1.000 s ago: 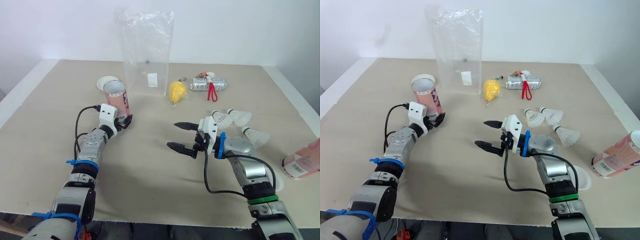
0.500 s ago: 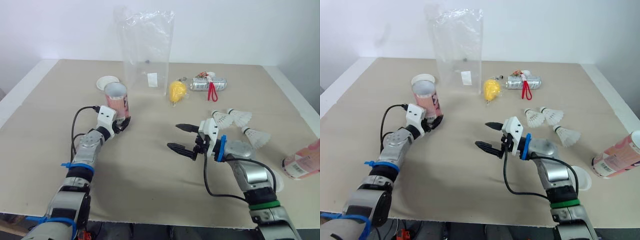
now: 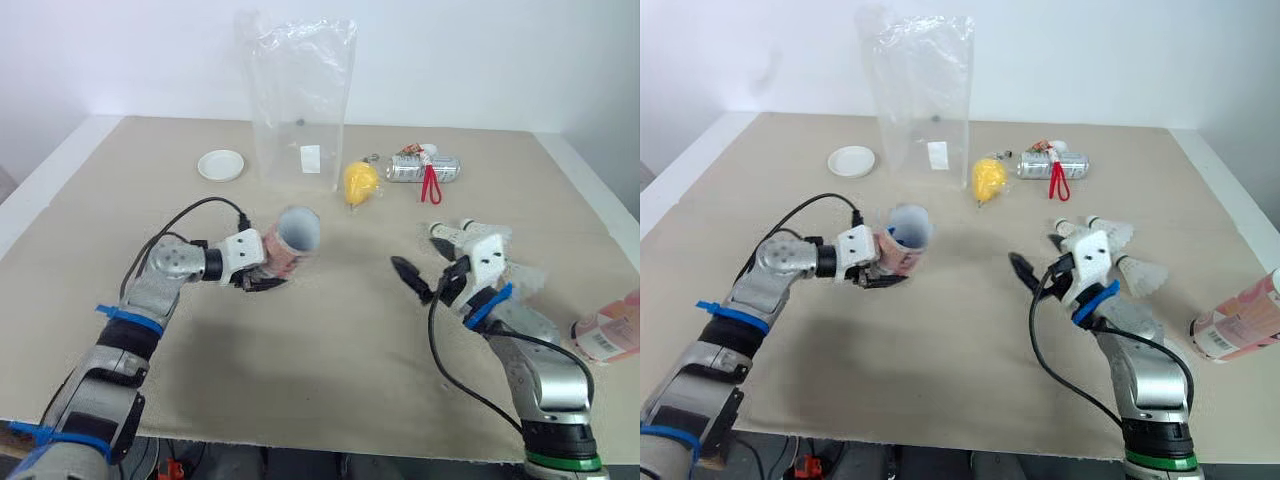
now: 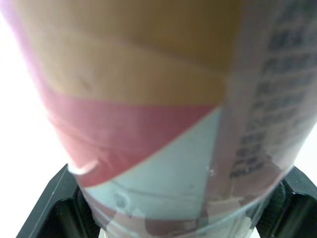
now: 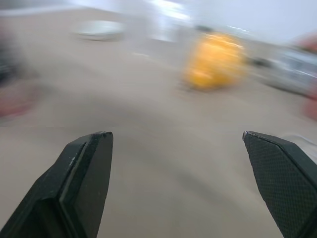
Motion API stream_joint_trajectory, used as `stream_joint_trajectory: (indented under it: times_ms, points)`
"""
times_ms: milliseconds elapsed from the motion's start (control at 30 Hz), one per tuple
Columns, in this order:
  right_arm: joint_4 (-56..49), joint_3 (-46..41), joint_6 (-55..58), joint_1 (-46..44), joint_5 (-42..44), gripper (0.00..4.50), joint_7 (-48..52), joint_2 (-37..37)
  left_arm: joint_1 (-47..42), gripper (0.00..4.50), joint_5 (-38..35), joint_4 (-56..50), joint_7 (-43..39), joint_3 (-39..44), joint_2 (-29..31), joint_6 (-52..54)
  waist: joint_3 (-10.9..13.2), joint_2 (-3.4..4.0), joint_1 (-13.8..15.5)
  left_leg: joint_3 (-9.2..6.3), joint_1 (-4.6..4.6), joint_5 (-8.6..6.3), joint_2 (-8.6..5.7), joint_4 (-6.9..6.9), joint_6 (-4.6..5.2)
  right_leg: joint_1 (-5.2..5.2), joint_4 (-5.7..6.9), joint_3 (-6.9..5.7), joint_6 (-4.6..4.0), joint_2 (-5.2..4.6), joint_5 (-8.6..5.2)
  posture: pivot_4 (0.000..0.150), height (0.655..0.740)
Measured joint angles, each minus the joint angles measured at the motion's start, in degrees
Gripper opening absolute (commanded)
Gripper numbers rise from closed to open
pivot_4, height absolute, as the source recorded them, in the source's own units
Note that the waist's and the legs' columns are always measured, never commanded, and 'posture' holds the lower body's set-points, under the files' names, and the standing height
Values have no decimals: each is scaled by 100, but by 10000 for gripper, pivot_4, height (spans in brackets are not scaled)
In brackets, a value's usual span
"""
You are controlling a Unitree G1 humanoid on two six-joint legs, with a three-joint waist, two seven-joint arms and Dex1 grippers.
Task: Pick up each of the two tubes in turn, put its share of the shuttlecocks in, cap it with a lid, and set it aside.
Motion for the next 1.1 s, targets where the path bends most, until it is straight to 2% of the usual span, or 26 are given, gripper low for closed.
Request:
stream_joint_trajectory:
  times_ms: [200,267,767,833,867,967,1000,1033,1100]
  points:
    - [176,-68,275,-94,-140,45000,-523,71,-350,34100,99,-321,-728,-387,-29,609,0,1,-11,-1,-5,-3,0,0,4,-1,0,-1,0,0,-8,1500,7400]
    - [677,-103,278,-405,-194,45000,-684,114,-440,34100,137,-507,-959,-490,-70,1042,0,1,-15,-1,-5,-3,-1,1,5,-1,0,-1,0,-1,-8,1500,7400]
    - [2743,-81,-312,-1559,-401,45000,-646,121,-337,34100,230,-1041,-1036,-569,-79,1579,-1,4,-21,-2,-7,-5,-4,3,9,0,1,-1,-19,-3,2,1500,7400]
    - [3056,-57,-441,-1725,-439,41034,-572,121,-309,33705,243,-1083,-997,-568,-76,1591,-1,4,-19,-4,-6,-5,-4,4,9,1,1,-2,-19,-2,2,1500,7400]
    - [3205,-49,-491,-1808,-457,36217,-558,121,-307,33705,244,-1091,-990,-568,-76,1598,-1,4,-19,-4,-6,-5,-4,4,9,1,2,-2,-19,-2,2,1500,7400]
    - [3535,-35,-651,-1971,-528,27885,-526,121,-294,33705,254,-1123,-977,-570,-75,1603,-1,4,-17,-4,-6,-5,-4,4,9,1,2,-1,-22,-3,4,1500,7400]
    - [3666,-16,-726,-2024,-550,22161,-486,120,-293,33705,256,-1126,-976,-570,-76,1602,-2,4,-16,-4,-6,-5,-4,4,9,2,2,-2,-22,-3,4,1500,7400]
    - [3733,-5,-788,-2043,-568,20461,-454,120,-293,33705,256,-1125,-972,-570,-78,1601,-2,5,-16,-4,-6,-5,-5,4,9,2,2,-2,-22,-3,4,1500,7400]
    - [3807,19,-858,-2063,-595,12122,-436,119,-293,33705,258,-1124,-970,-571,-80,1597,-2,5,-15,-4,-6,-5,-5,4,9,2,2,-2,-22,-3,4,1500,7400]
